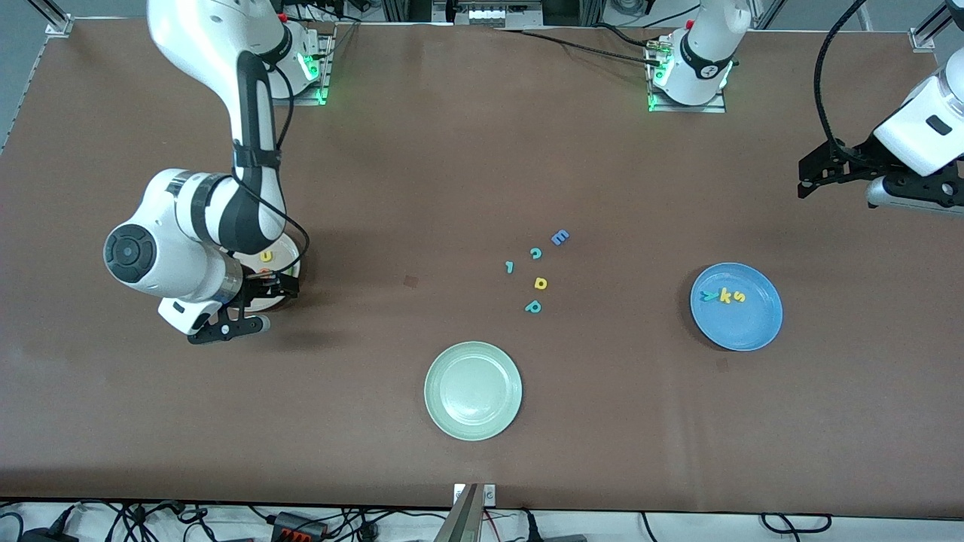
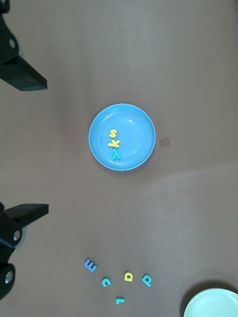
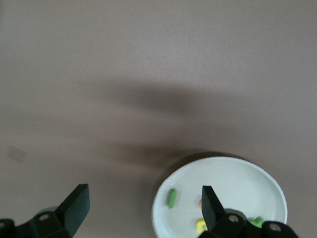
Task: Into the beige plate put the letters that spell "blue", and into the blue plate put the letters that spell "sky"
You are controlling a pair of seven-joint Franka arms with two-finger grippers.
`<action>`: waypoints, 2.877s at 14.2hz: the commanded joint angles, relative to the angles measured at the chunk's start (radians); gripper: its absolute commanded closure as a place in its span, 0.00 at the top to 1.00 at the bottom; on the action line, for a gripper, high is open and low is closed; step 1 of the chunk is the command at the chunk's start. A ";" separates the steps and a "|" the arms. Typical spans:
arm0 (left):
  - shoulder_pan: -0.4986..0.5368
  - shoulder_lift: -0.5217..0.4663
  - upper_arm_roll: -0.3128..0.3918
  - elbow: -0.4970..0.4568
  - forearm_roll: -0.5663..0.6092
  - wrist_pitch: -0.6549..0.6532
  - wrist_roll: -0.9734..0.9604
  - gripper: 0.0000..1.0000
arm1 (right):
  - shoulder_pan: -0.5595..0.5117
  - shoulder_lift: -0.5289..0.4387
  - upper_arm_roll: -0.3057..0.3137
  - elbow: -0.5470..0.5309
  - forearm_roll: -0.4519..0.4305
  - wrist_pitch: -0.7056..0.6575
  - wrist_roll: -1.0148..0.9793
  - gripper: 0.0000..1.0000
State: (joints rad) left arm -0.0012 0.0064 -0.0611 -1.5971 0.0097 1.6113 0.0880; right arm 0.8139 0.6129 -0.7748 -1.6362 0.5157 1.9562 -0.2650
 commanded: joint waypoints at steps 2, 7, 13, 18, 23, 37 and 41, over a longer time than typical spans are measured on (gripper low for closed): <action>0.003 0.012 0.000 0.028 -0.019 -0.014 0.001 1.00 | -0.209 -0.177 0.276 0.035 -0.237 -0.011 0.237 1.00; 0.003 0.012 0.000 0.028 -0.019 -0.014 0.001 1.00 | -0.559 -0.280 0.618 0.121 -0.443 -0.120 0.308 1.00; 0.003 0.012 0.000 0.028 -0.019 -0.016 0.001 1.00 | -0.786 -0.389 0.735 0.168 -0.499 -0.206 0.291 1.00; 0.003 0.012 0.000 0.028 -0.019 -0.016 0.001 1.00 | -0.845 -0.400 0.738 0.275 -0.503 -0.356 0.288 1.00; 0.003 0.012 0.001 0.028 -0.019 -0.016 0.001 1.00 | -0.846 -0.439 0.738 0.236 -0.516 -0.393 0.240 1.00; 0.004 0.012 0.001 0.028 -0.019 -0.016 0.001 1.00 | -0.848 -0.598 0.738 0.006 -0.517 -0.286 0.196 1.00; 0.004 0.012 0.001 0.028 -0.019 -0.018 0.001 1.00 | -0.848 -0.588 0.740 0.007 -0.516 -0.289 0.194 1.00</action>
State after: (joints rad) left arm -0.0009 0.0067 -0.0610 -1.5969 0.0097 1.6106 0.0880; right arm -0.0173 0.0332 -0.0525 -1.6196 0.0136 1.6655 -0.0548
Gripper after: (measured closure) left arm 0.000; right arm 0.000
